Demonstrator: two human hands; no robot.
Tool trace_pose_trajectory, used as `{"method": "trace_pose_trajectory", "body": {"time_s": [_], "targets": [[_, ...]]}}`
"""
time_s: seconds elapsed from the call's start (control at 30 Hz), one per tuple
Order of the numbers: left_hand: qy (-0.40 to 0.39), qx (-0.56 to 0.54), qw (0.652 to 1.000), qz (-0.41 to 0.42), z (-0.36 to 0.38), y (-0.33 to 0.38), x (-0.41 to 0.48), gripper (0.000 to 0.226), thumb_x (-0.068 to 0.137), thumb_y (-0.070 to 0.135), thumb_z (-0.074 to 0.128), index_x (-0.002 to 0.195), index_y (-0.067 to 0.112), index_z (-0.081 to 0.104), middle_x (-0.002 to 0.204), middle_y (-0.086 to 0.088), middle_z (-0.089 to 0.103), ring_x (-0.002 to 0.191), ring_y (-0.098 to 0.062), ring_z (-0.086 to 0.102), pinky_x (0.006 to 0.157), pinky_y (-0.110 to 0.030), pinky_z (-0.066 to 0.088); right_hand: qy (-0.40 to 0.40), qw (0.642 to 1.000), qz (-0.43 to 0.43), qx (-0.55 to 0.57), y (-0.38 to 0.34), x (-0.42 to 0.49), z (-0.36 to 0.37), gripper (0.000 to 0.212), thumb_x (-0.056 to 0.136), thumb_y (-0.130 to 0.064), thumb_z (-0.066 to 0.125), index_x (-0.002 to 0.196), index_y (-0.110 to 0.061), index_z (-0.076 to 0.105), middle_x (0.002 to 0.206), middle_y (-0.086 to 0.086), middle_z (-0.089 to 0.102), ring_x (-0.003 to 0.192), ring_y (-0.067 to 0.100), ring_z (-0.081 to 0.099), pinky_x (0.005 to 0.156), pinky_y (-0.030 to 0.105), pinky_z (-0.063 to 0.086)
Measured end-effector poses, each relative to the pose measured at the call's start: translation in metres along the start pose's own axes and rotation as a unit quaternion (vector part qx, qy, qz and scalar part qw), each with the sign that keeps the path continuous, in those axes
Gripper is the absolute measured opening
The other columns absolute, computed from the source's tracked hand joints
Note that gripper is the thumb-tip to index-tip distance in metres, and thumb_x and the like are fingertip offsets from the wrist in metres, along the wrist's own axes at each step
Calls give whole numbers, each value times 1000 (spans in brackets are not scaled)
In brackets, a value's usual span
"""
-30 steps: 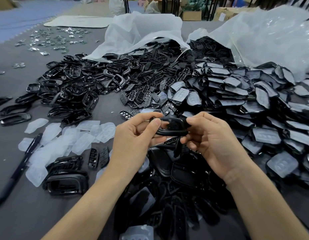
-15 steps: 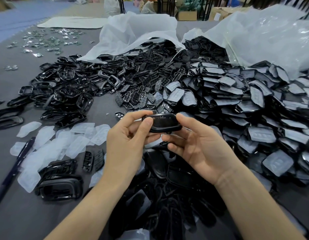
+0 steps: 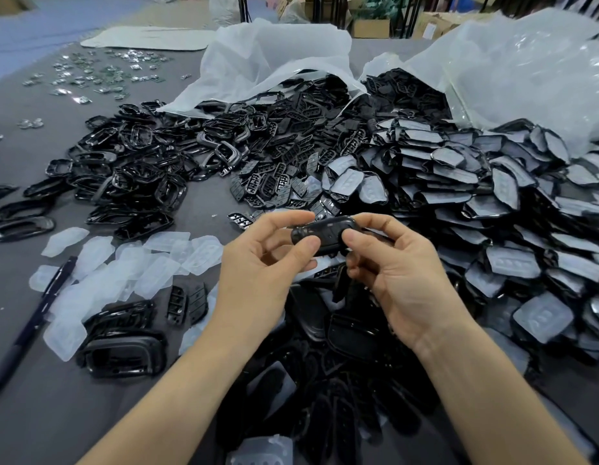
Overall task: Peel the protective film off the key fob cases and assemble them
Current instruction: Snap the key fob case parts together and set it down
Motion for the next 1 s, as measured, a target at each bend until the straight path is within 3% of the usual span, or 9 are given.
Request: {"method": "trace_pose_trajectory", "body": {"time_s": [0.1, 0.33, 0.53, 0.6, 0.7, 0.77, 0.83, 0.93, 1.0], "targets": [[-11, -43, 998, -40, -3, 2, 2, 17, 79, 12, 68, 95, 17, 71, 72, -1, 69, 77, -13, 69, 64, -18, 55, -21, 999, -2, 26, -3, -1, 1, 13, 64, -12, 72, 76, -15, 69, 64, -1, 61, 50, 8, 51, 50, 18, 45], [-65, -167, 975, -129, -3, 7, 2, 22, 68, 28, 66, 84, 17, 77, 87, 1, 74, 76, -10, 70, 61, -17, 54, -78, 981, 51, 171, -7, -4, 5, 5, 64, -13, 69, 61, -16, 72, 63, -2, 59, 44, 2, 50, 42, 13, 43], [-114, -209, 961, -140, -4, 10, 5, 17, 74, 22, 63, 76, 14, 78, 87, -4, 74, 71, -13, 71, 64, -18, 56, -66, 968, 51, 235, -7, -3, 7, 13, 71, -18, 64, 62, -10, 68, 65, 1, 59, 58, 9, 59, 55, 18, 51], [-119, -155, 975, -106, -1, 10, 4, 23, 74, 26, 69, 76, 4, 76, 98, -9, 74, 83, -19, 72, 72, -22, 56, -92, 983, 9, 158, -7, -2, 4, 12, 74, -17, 60, 64, -13, 67, 69, 2, 61, 66, 11, 56, 62, 20, 48], [-87, -71, 990, -83, -1, 8, 2, 20, 70, 23, 70, 64, 4, 72, 102, -11, 71, 85, -17, 71, 71, -23, 57, -100, 993, -66, -14, -8, -2, -1, 23, 78, 12, 55, 80, -11, 60, 77, 4, 64, 77, 15, 58, 73, 27, 50], [-81, 73, 994, -32, -2, 10, 1, 22, 74, 18, 72, 53, 20, 67, 104, -3, 69, 82, -13, 68, 70, -23, 54, -87, 972, -128, -174, -10, -3, -3, 31, 81, 17, 53, 88, -12, 59, 85, 3, 64, 75, 13, 56, 73, 24, 48], [-78, 160, 984, -11, -4, 7, 1, 29, 79, 6, 73, 58, 20, 59, 97, 1, 71, 77, -17, 68, 68, -28, 54, -92, 939, -179, -278, -11, -5, -1, 29, 81, 14, 58, 91, -14, 59, 88, -1, 62, 73, 11, 56, 70, 21, 47], [-117, 35, 989, -89, -1, 5, -2, 25, 83, -8, 63, 85, 11, 48, 69, -14, 66, 57, -26, 70, 54, -26, 56, -73, 890, -266, -363, -14, -7, 0, 29, 81, 10, 62, 90, -17, 61, 89, -4, 63, 84, 11, 63, 78, 25, 51], [-138, 6, 984, -114, 0, 6, -2, 25, 89, -8, 57, 98, 14, 51, 69, -14, 70, 59, -26, 71, 56, -26, 57, -66, 859, -328, -388, -15, -10, 3, 30, 80, 11, 64, 92, -17, 63, 91, -4, 63, 88, 12, 63, 80, 25, 52]]}}
Point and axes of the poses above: each hand's wrist, its own x-axis towards the middle knuckle, its own z-axis out of the palm, y = z × x, the point moved 1 cm from there along x, towards the middle knuckle
